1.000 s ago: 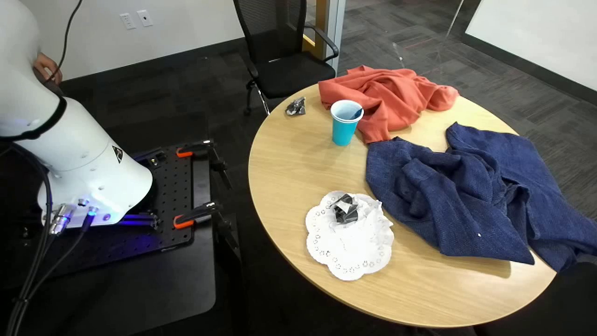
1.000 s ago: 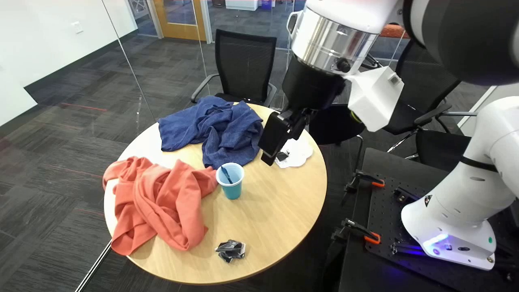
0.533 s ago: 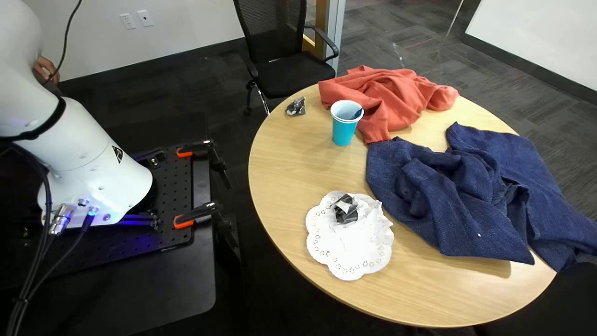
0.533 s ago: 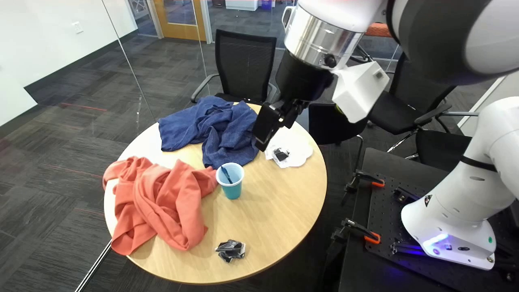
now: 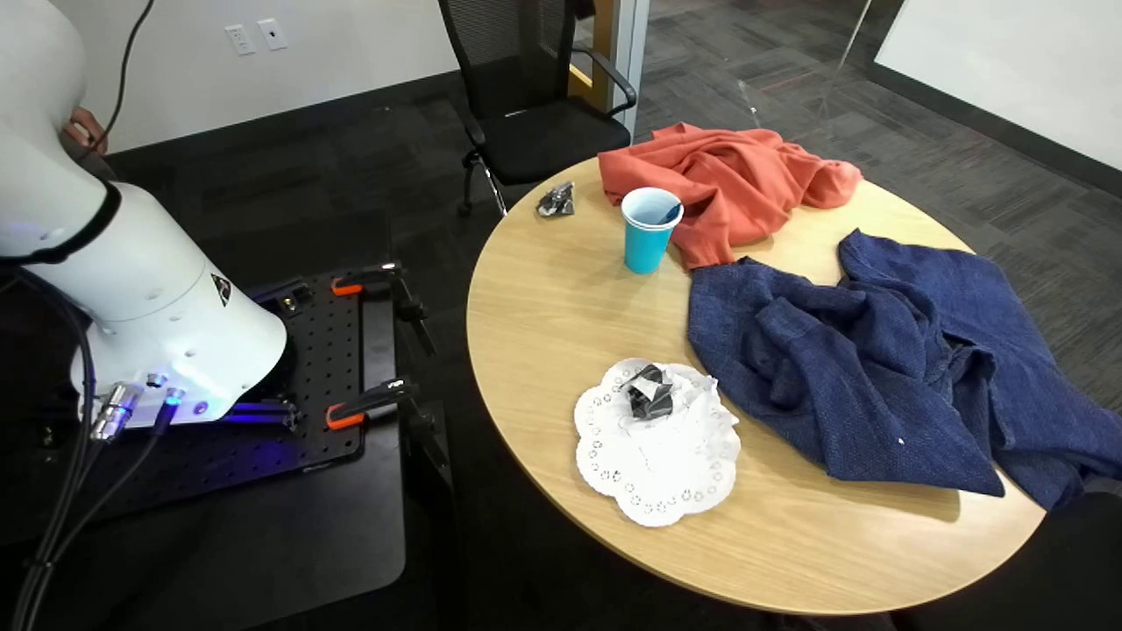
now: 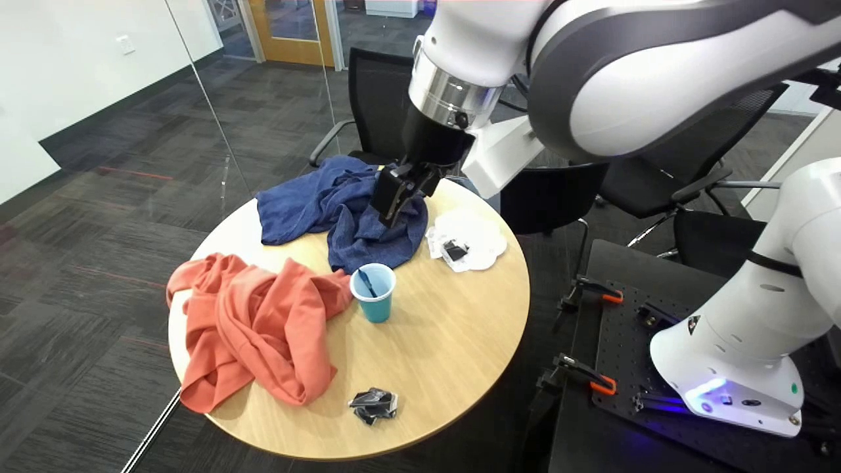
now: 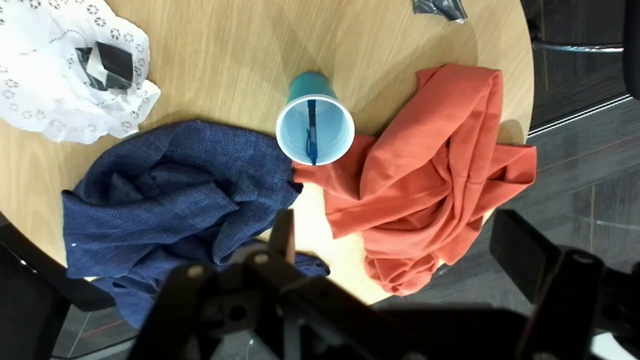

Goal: Remove the pen from the blue cup and put it on the table

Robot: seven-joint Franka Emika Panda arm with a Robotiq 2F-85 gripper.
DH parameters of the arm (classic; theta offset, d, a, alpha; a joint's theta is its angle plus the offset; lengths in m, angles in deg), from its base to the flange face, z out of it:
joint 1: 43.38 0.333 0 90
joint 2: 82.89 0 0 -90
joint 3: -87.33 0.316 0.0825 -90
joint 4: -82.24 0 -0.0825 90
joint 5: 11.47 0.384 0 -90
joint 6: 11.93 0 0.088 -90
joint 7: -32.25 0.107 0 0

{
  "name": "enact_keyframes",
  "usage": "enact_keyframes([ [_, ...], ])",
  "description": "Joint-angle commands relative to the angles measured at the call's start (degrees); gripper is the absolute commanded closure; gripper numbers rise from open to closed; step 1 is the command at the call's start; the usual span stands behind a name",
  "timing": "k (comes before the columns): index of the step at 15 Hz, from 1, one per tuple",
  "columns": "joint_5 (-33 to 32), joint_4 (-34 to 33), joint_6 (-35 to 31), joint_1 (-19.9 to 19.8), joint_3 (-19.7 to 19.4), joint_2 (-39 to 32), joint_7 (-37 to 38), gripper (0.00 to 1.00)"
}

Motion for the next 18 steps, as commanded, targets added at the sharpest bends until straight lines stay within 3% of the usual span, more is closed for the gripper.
enact_keyframes([
  [1,-2.8,-3.5,-3.1,-0.2,-1.6,-8.0,0.3,0.00],
  [10,-7.4,-8.4,-5.7,3.4,-6.6,-22.2,2.1,0.00],
  [18,-5.7,-8.3,-5.0,5.8,-8.1,-23.2,0.6,0.00],
])
